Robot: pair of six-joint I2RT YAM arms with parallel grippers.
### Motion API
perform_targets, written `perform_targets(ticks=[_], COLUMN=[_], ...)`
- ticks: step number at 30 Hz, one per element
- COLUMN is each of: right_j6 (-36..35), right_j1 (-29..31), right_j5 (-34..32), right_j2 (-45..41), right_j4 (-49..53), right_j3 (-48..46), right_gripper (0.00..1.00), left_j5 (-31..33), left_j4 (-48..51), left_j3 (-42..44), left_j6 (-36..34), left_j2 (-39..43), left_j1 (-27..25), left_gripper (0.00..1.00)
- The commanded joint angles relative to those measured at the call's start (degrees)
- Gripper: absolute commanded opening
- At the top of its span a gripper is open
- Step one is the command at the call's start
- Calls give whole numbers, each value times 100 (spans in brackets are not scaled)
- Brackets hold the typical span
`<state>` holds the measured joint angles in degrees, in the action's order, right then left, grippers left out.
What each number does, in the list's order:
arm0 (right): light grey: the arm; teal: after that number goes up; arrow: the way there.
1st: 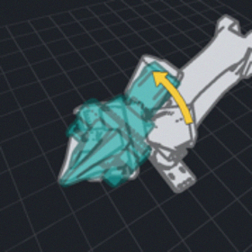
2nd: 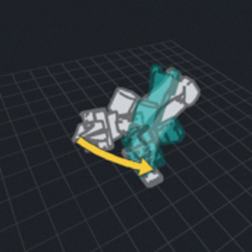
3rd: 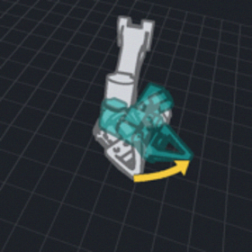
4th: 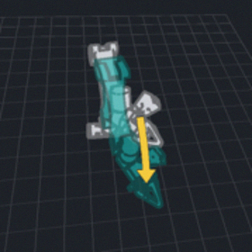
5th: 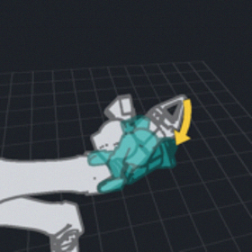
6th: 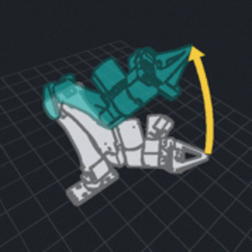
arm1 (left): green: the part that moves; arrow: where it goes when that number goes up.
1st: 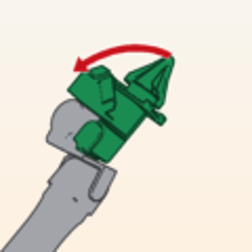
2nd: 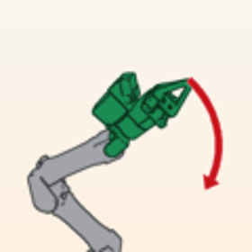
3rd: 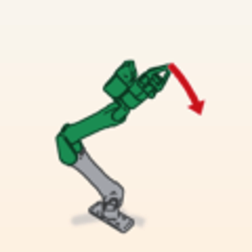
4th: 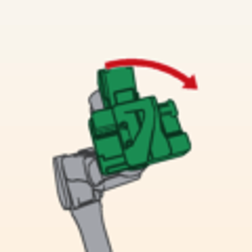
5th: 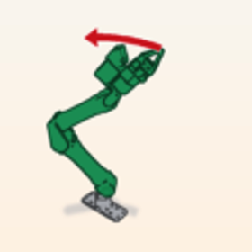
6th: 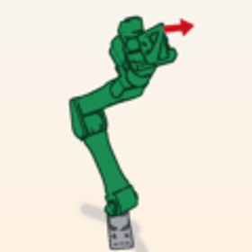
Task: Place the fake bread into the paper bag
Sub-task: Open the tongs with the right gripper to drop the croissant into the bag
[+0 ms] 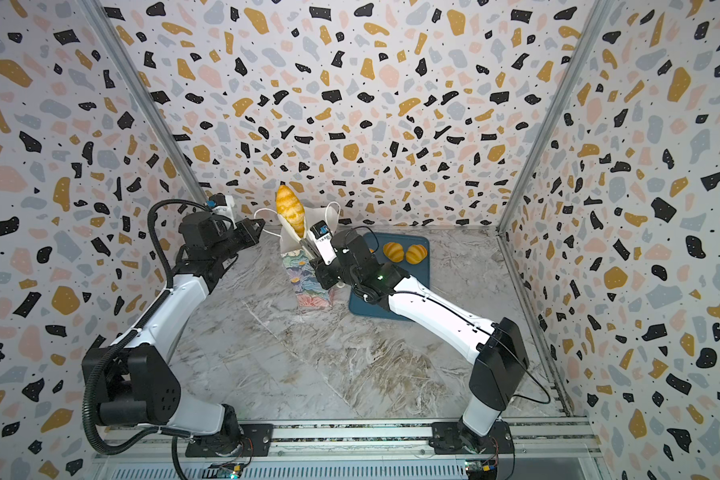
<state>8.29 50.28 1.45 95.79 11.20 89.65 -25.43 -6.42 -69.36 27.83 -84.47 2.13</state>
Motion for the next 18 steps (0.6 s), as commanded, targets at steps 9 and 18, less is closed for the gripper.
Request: perform_targets(ticks=[9,18], right_j6=[-24,154], right_j1=[27,34], right_j5=[-209,-405], right_j2=[-120,-154], right_j4=[50,143], right_j3=[198,13], right_gripper=[30,46], left_j5=[-30,4], left_j4=[-279,-279], left_j3=[89,117], left_j6=[-83,-118], left_j2=[79,104], left_j1=[-23,-20], left_gripper=[0,0])
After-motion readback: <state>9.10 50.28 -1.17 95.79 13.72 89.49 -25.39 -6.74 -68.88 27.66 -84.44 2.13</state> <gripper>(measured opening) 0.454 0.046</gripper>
